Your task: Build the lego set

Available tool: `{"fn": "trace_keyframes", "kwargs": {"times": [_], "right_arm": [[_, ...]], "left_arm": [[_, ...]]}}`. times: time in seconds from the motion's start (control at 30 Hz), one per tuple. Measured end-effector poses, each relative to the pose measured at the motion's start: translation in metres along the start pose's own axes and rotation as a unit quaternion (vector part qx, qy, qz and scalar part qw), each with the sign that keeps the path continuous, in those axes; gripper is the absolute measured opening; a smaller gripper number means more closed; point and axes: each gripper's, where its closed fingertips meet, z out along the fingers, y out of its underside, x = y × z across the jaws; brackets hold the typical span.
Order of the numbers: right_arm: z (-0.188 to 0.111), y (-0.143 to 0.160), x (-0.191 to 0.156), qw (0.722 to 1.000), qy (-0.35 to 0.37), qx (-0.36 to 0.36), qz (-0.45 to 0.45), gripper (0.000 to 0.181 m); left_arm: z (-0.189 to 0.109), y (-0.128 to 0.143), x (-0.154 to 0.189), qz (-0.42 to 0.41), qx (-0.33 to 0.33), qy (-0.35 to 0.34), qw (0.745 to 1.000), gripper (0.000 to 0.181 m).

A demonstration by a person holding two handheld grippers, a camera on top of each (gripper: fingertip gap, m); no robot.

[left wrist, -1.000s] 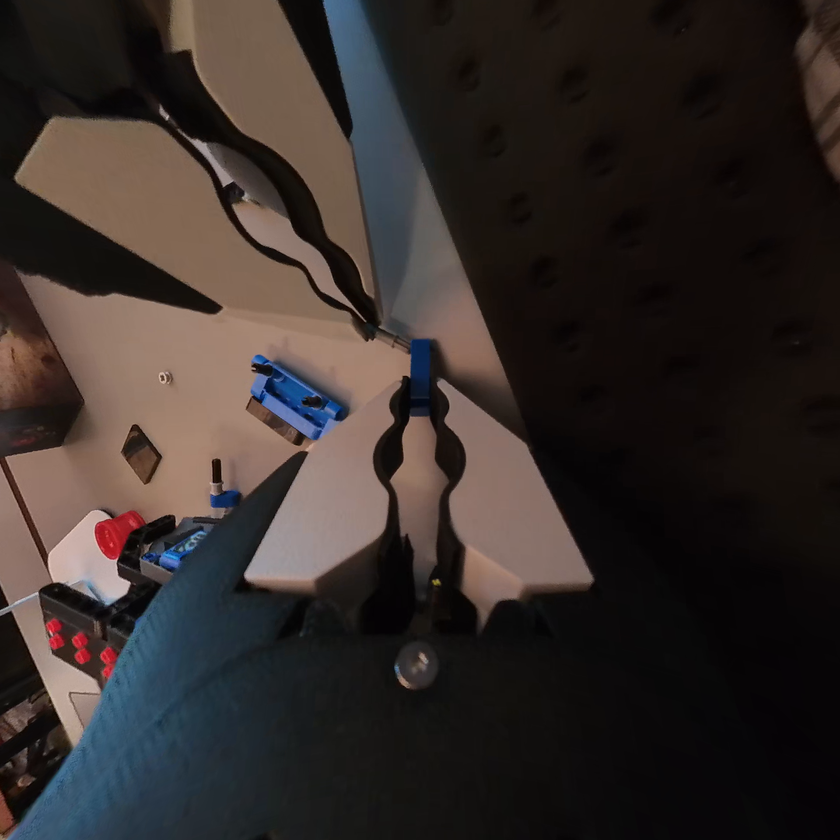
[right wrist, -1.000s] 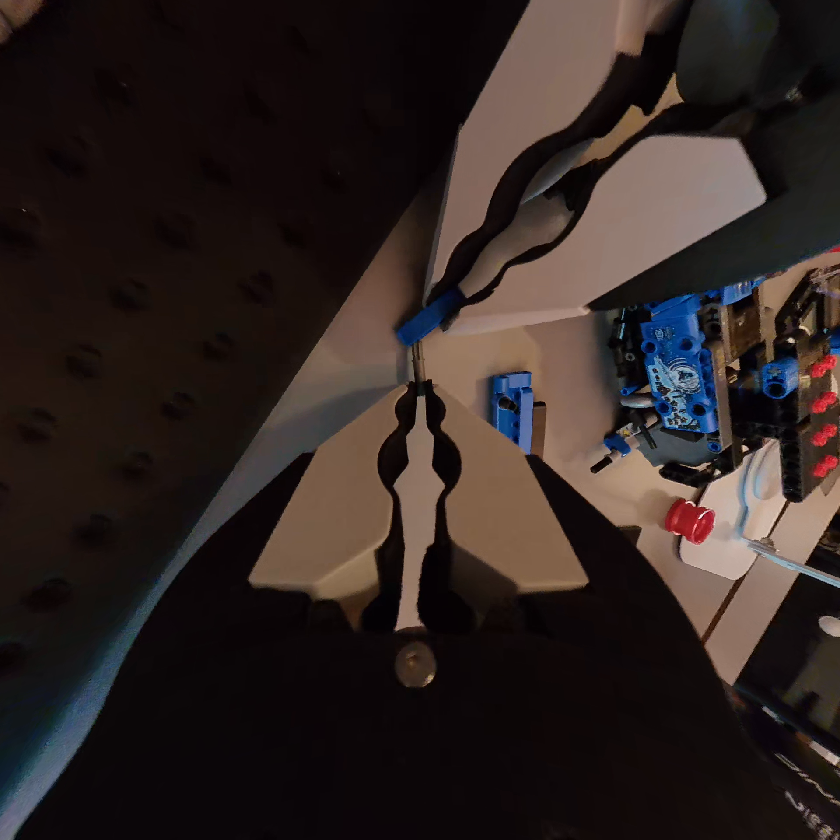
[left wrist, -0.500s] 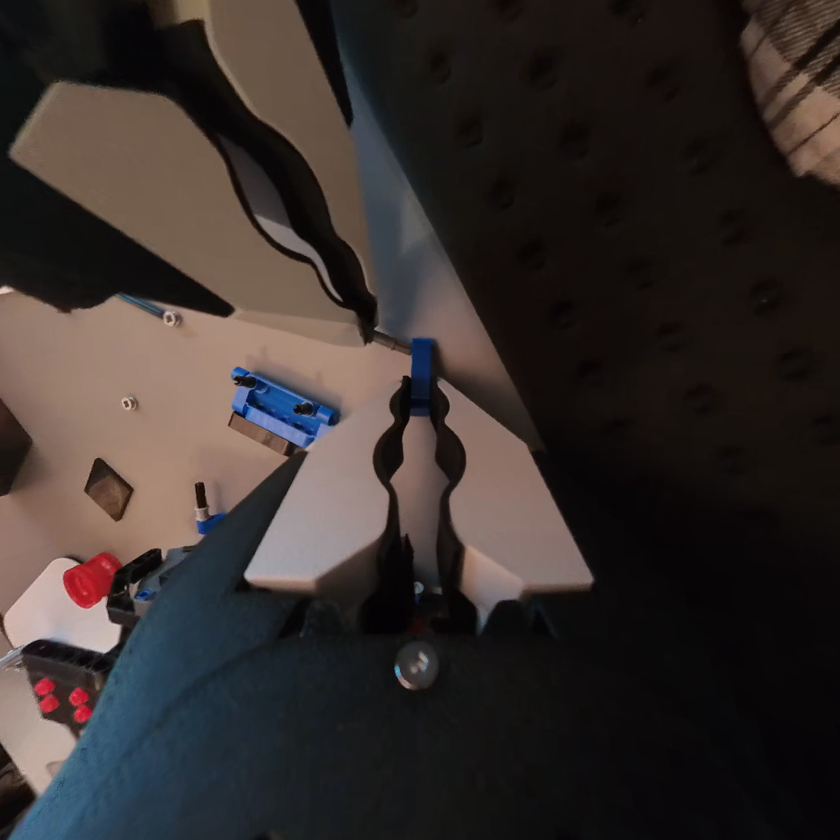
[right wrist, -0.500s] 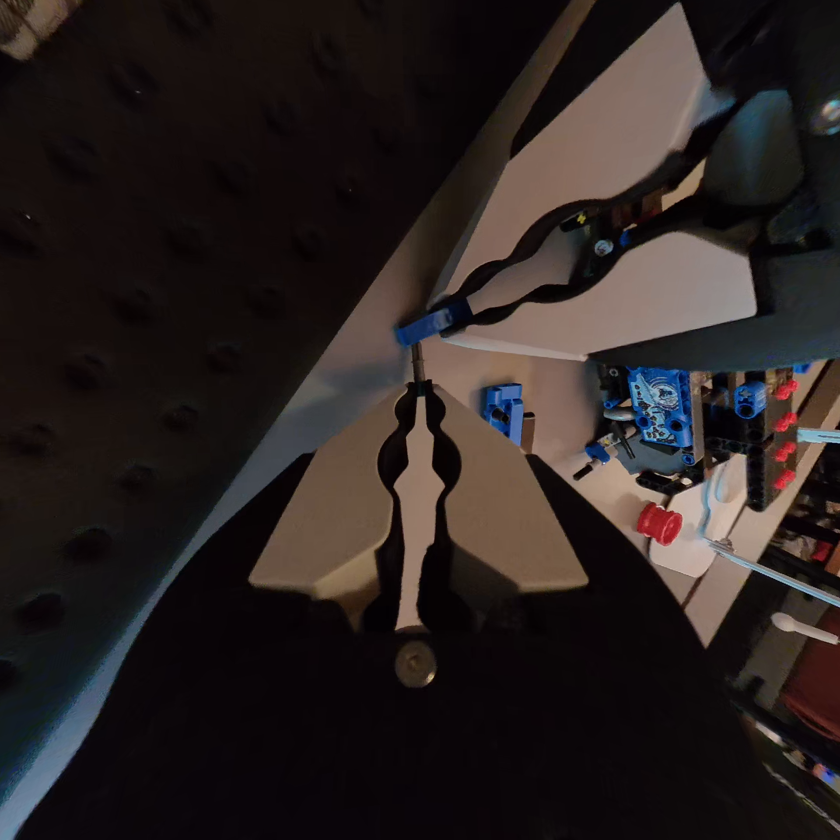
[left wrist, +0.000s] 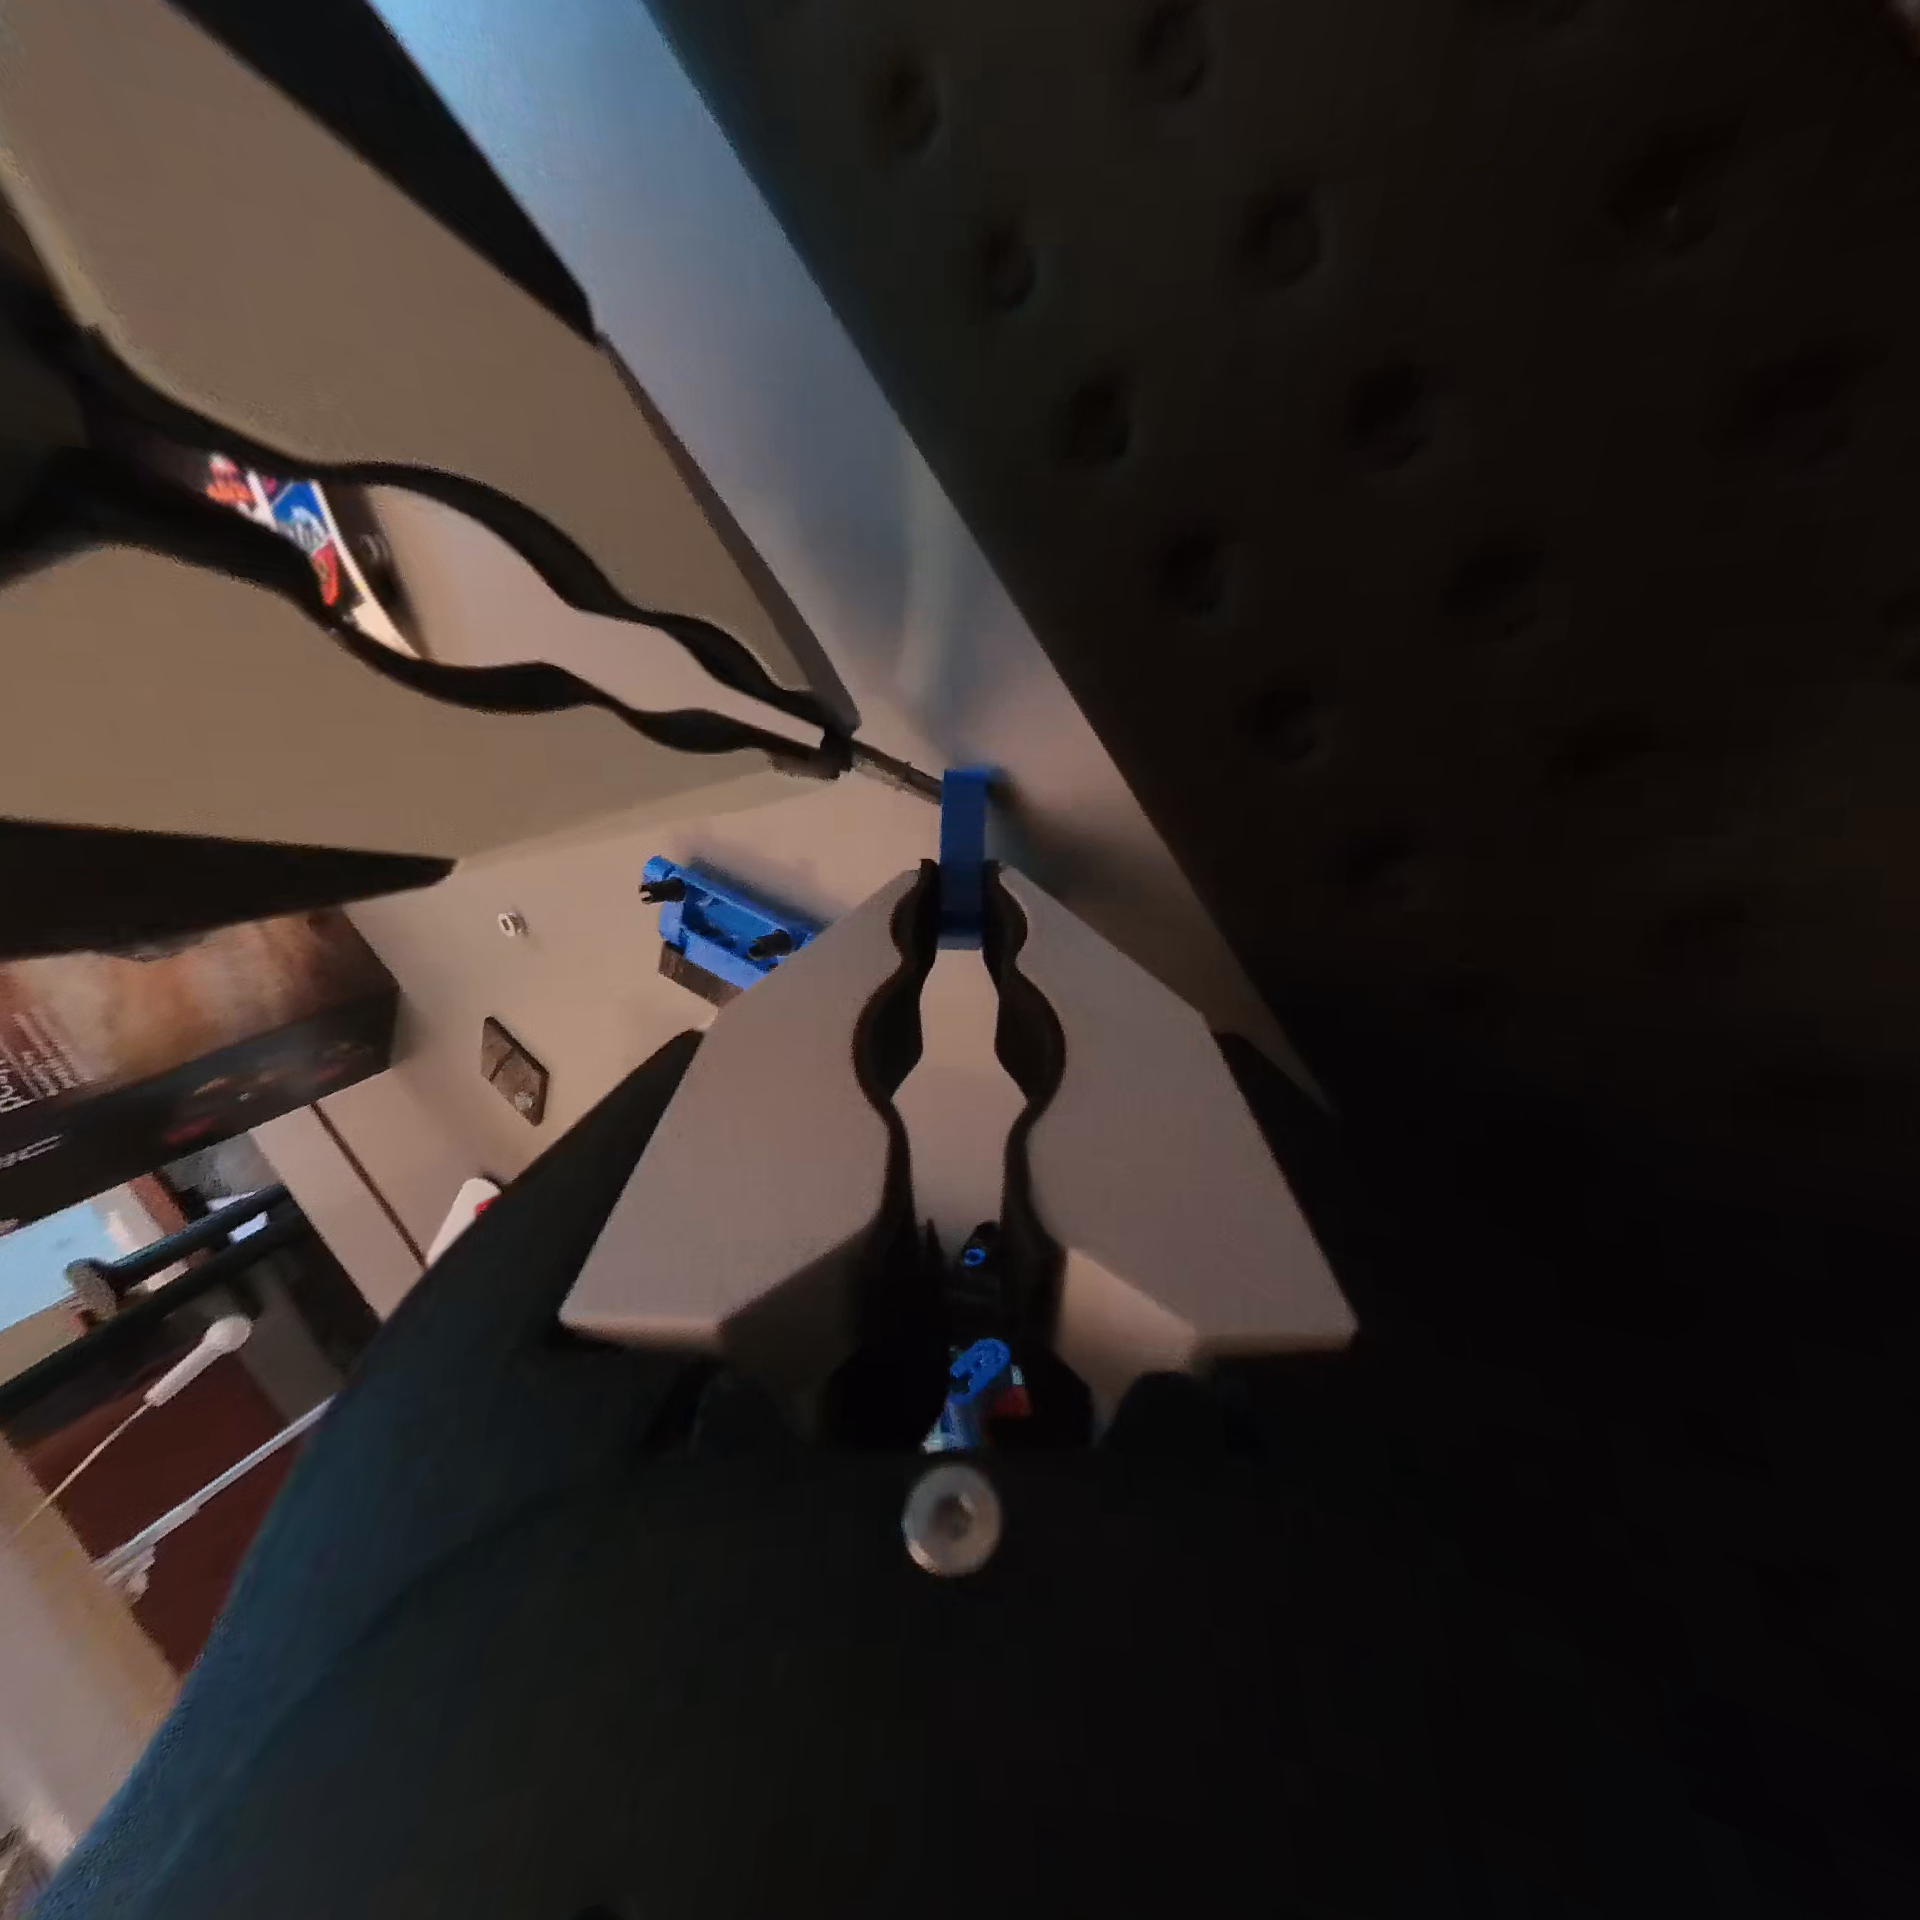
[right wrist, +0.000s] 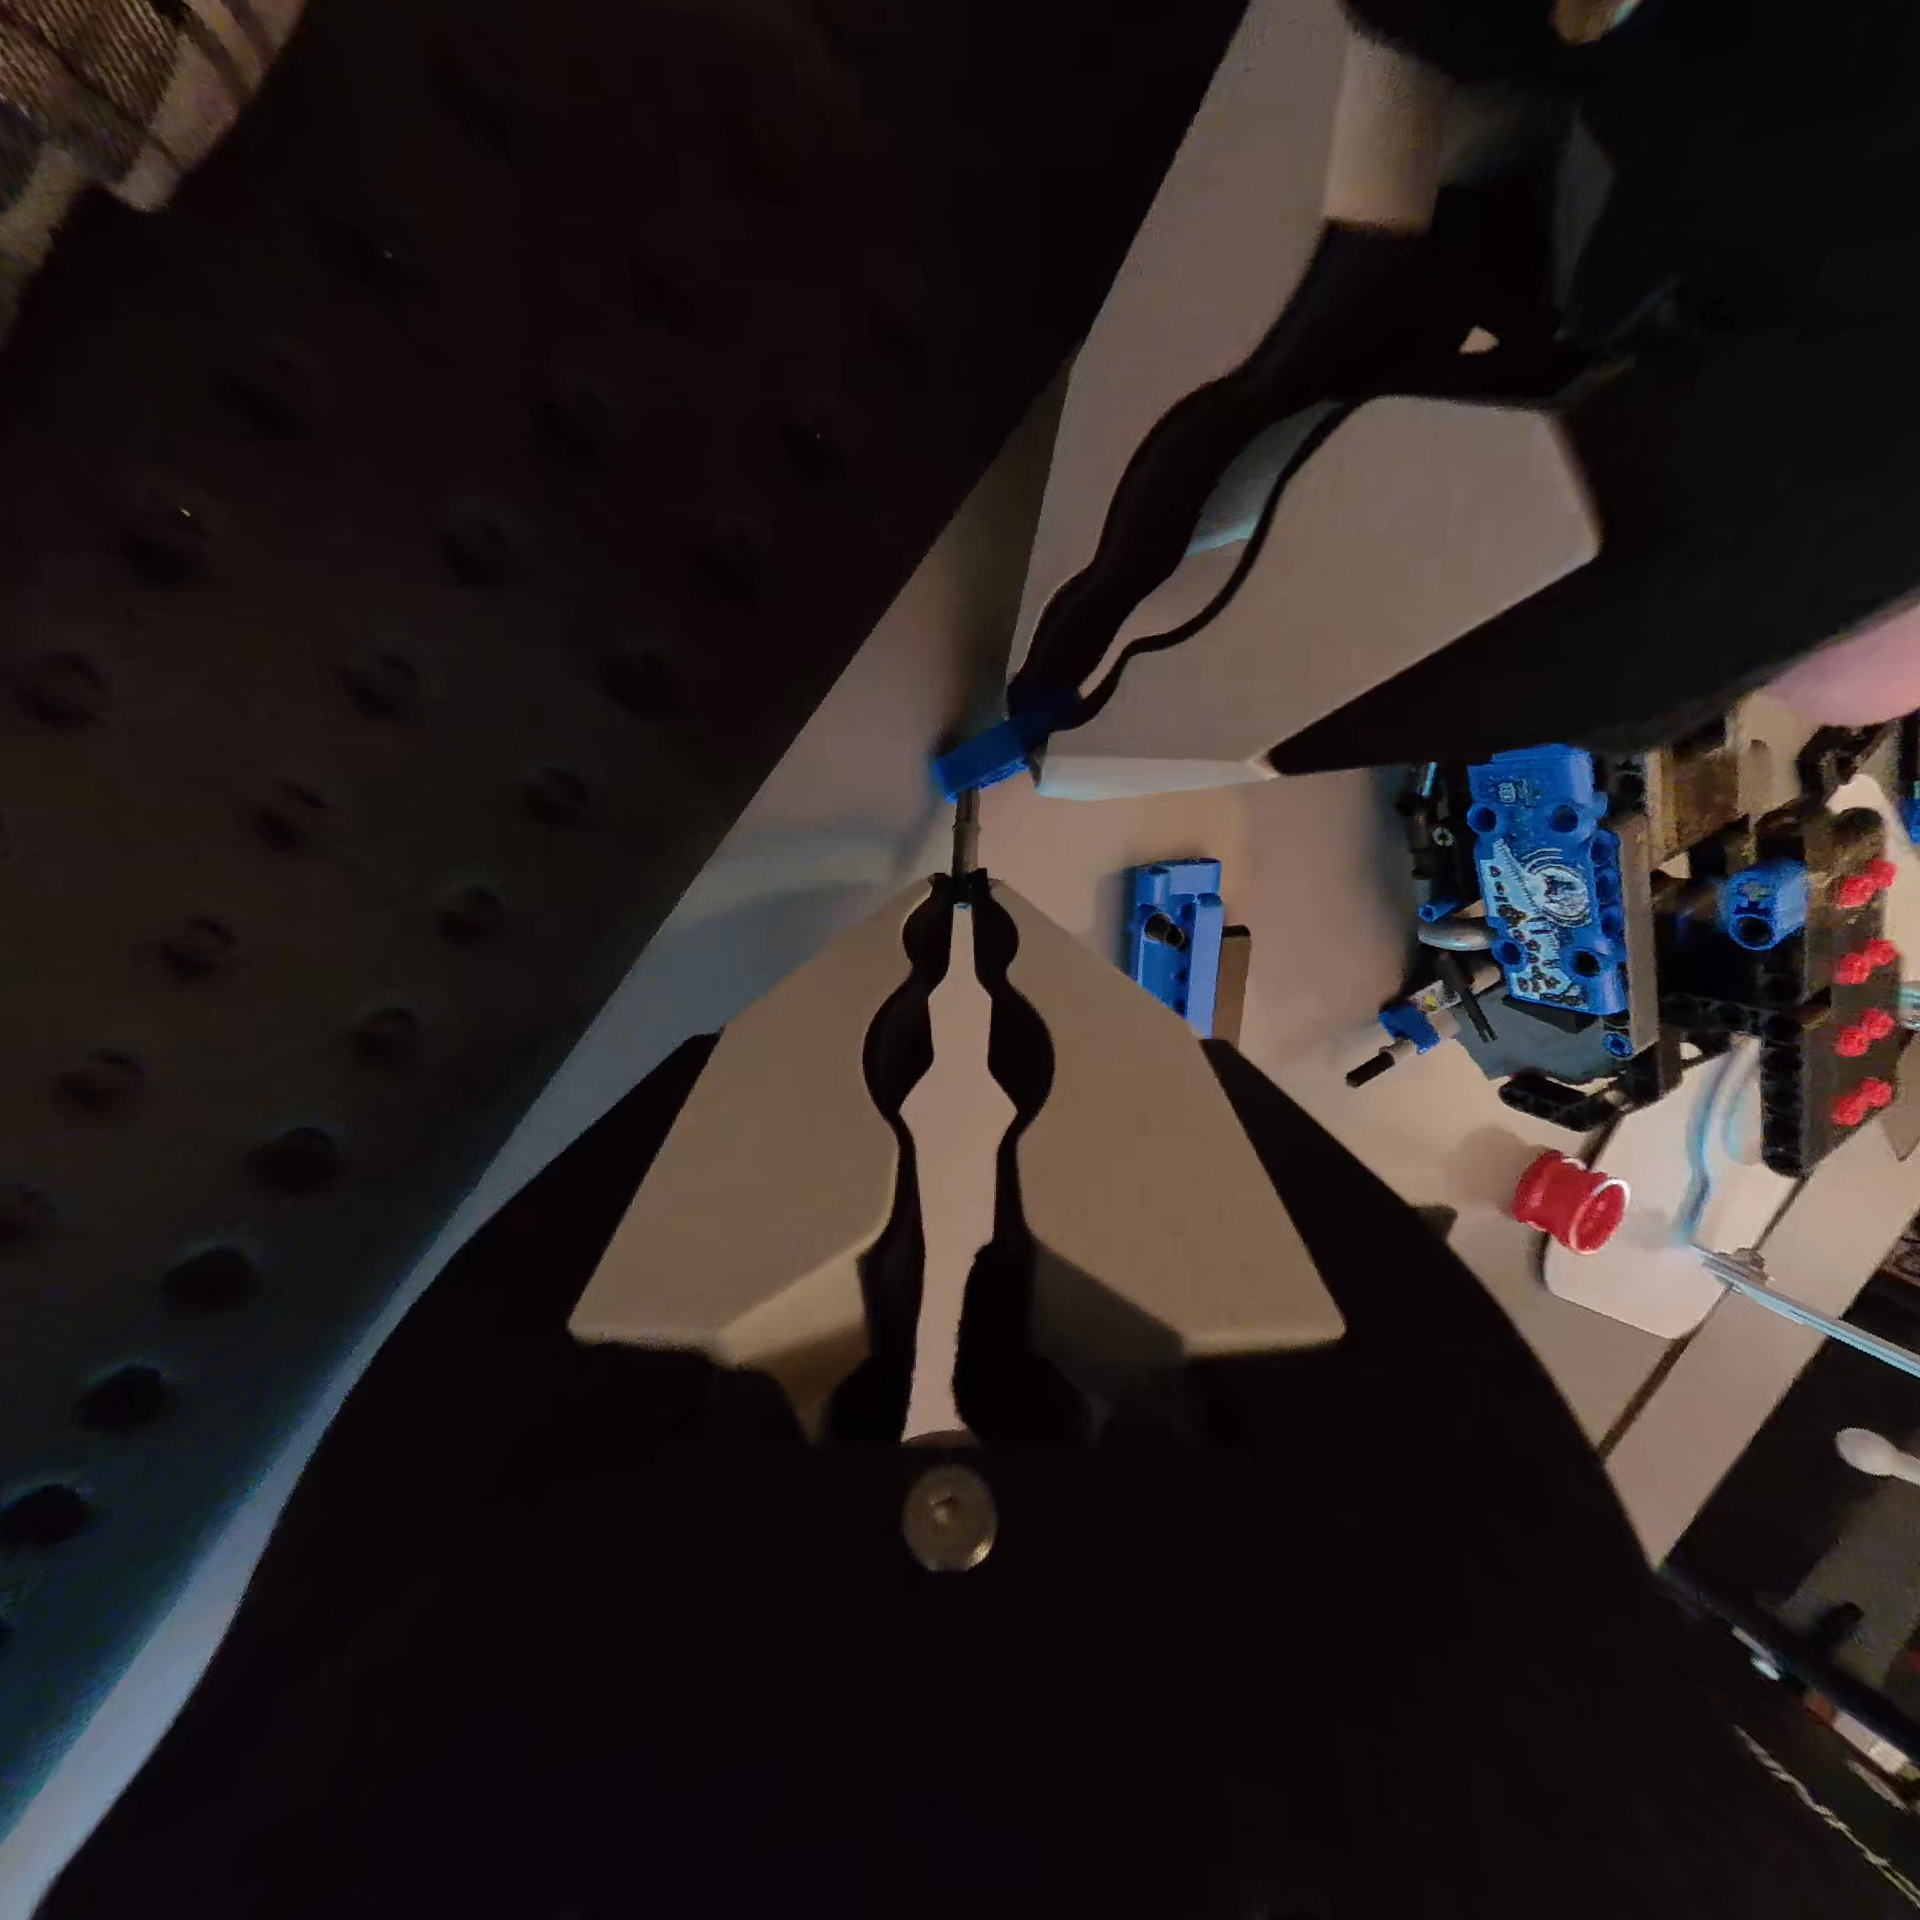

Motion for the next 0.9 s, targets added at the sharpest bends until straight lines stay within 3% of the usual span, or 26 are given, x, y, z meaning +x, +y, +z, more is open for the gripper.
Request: {"fn": "trace_keyframes", "kwargs": {"times": [0.5,0.9], "right_arm": [[-0.0040,0.0006,-0.0059,0.983,-0.151,0.021,0.098,0.001],[-0.0050,-0.0019,-0.0055,0.970,-0.200,0.031,0.136,0.001]], "left_arm": [[0.0054,-0.0015,-0.0029,0.013,-0.025,-0.028,0.999,0.006],[0.0083,-0.0038,-0.0038,0.009,-0.036,-0.042,0.998,0.006]]}}
